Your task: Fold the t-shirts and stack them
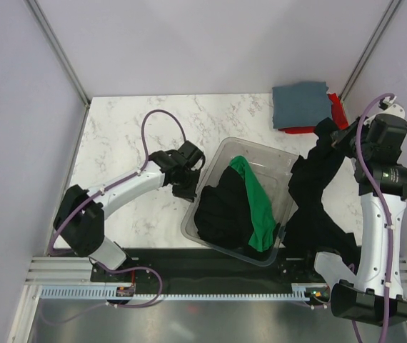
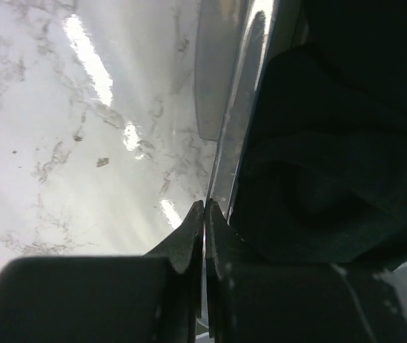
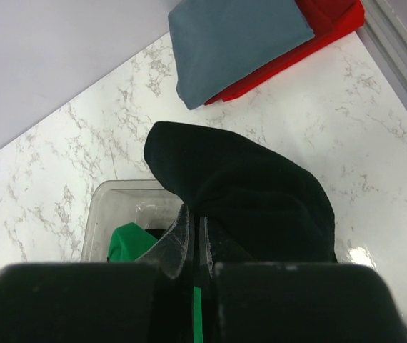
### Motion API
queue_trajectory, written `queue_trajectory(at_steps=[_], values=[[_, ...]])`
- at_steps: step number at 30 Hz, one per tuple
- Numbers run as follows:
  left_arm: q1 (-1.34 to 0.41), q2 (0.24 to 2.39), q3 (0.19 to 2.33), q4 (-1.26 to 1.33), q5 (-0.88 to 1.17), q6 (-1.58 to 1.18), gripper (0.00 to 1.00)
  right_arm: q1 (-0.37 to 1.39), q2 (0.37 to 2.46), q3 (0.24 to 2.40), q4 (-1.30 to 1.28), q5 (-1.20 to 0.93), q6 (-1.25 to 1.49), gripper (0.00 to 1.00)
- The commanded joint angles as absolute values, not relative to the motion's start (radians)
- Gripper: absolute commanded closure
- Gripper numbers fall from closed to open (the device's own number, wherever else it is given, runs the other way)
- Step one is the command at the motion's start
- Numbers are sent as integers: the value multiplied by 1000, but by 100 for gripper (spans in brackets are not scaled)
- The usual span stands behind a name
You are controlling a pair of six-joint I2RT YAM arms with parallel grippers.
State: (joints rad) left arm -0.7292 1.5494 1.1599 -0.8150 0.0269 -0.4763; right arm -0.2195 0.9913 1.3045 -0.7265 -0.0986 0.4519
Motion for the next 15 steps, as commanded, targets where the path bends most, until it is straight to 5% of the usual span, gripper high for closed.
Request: queue_trajectory(at_steps=[1,12,15], values=[[-614,1545,1129,-920,-168,-437,98,-213,959,1281,-670,-144,480,100],[-261,1303,1137,-1163,-449,-446,98,-212,945,1216,-634,-206,517,100],[-158,1273,1147,-1183,-426,-452,82,-203,945,1218,-634,-212,517,100]])
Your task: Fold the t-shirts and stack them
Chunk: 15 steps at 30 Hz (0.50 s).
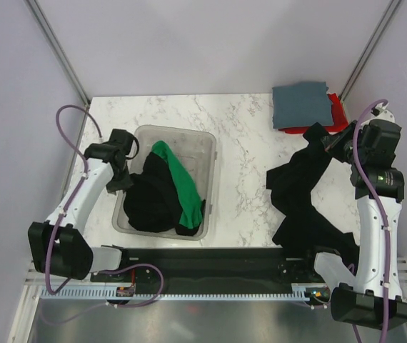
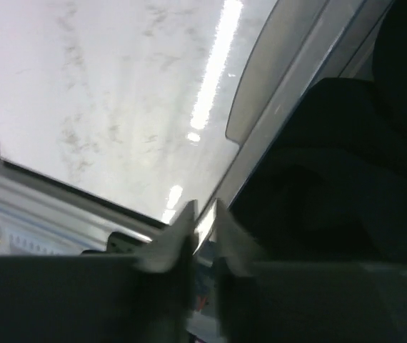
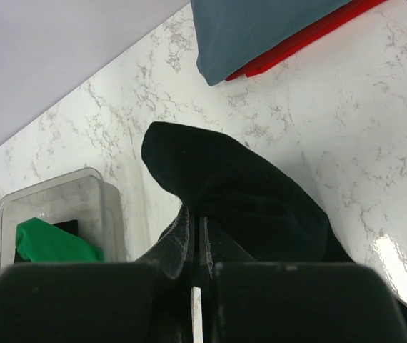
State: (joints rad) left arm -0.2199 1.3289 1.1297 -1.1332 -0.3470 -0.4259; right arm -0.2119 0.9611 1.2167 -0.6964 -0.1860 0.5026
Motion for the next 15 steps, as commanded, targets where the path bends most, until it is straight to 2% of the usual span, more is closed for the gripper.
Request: queue_trajectory(at_steps=[1,4,7,10,15], values=[[-149,1270,1172,-1193,-414,-462,61,-199,943,1216,-634,-212,518,100],[-184,1246,1241,-1210,-358,-471,43,-193,934,1204,-629,-212,518,100],[-292,1258,1314,-1248,-431,-511,33,-192,930,1184,-623,-218,522,100],[-391,1324,1405,-1289,-414,-546,33,-192,928,1178,-621,-221,522,100],[-607,1517,1532,-1201,-327,-583,35,-192,930,1172,-615,-229,526,100]])
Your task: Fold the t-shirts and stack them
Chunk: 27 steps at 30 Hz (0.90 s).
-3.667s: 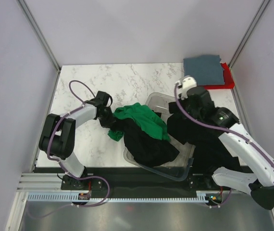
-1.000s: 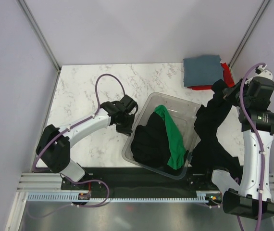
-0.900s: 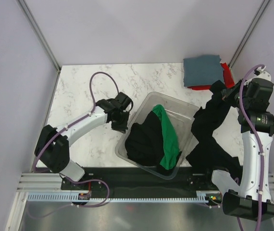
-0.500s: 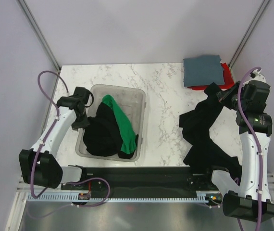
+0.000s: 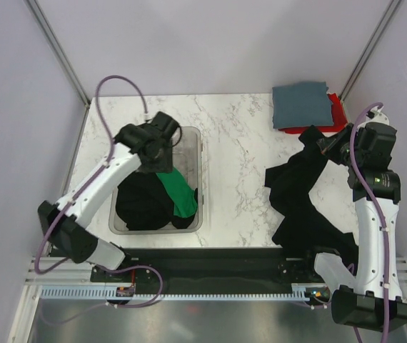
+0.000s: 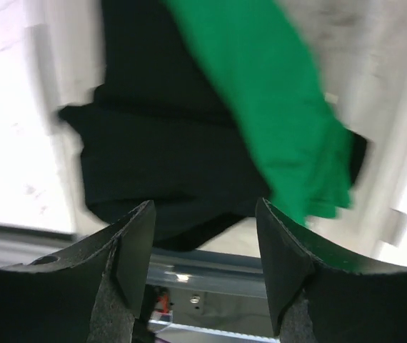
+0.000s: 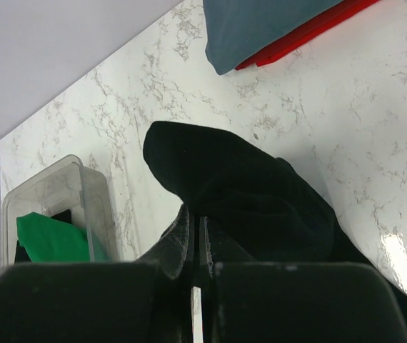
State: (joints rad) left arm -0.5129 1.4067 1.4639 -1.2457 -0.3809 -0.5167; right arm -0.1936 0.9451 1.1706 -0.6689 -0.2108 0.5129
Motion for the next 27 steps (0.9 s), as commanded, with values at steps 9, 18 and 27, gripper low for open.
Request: queue_trajectory(at_steps=[9,18,27], values=[[-822,1962,1785,-1155,-328,-681,37,-190,910,1147,-615,-252,535,100],[-775,2022,1623,-1129,-419,-741,78,-176,894,1124,-620,-247,529,100],[-481,1682,1212,-1002,-407,-592,98,-175,891,1092,-595,-264,551,100]])
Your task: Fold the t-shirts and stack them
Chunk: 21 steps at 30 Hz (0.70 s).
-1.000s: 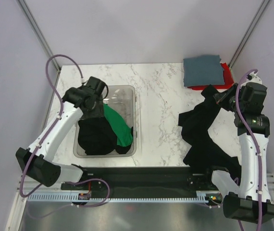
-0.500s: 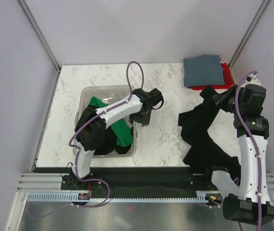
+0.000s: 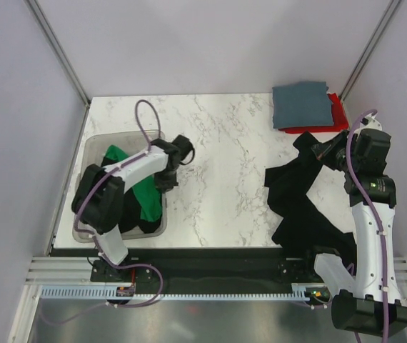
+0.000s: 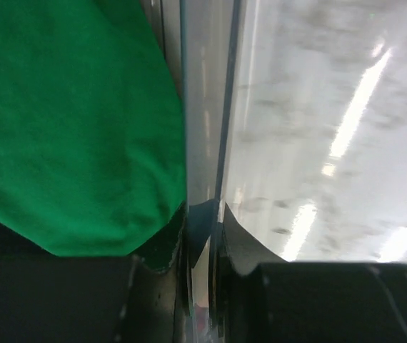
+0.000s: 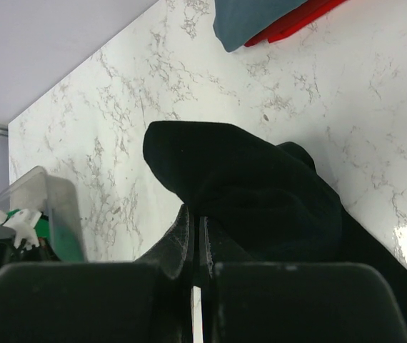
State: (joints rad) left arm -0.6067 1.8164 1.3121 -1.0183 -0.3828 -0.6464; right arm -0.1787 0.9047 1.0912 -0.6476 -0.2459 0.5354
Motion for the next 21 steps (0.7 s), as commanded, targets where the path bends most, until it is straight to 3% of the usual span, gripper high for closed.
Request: queue_trajectory(at_steps=[1,9,10,11,12,13,14,16,21], values=[[-447,1654,1142,-985,-390,-554,98,-175,891,1089,-594,-265,552,100],[-220,1464,988,-925,-356,-443,98,-175,887,1058,-563,-296,592,100],[-212,1448,1002,-933,-341,-443,94,-172,887,1052,-557,-301,598,100],[-204,1440,1012,-936,-327,-446,88,-169,885,1048,-545,-316,615,100],[-196,1433,1026,-939,-304,-451,52,-163,887,1043,-535,-325,626,100],[-195,1424,1032,-943,-293,-457,37,-137,888,1037,-507,-333,636,100],[-195,1396,1040,-951,-281,-457,29,-115,893,1035,-491,-339,667,100],[-196,1359,1054,-959,-239,-456,21,-11,926,1049,-448,-330,690,100],[-198,1220,1126,-1011,-160,-425,20,300,1081,1178,-384,-221,733,100]])
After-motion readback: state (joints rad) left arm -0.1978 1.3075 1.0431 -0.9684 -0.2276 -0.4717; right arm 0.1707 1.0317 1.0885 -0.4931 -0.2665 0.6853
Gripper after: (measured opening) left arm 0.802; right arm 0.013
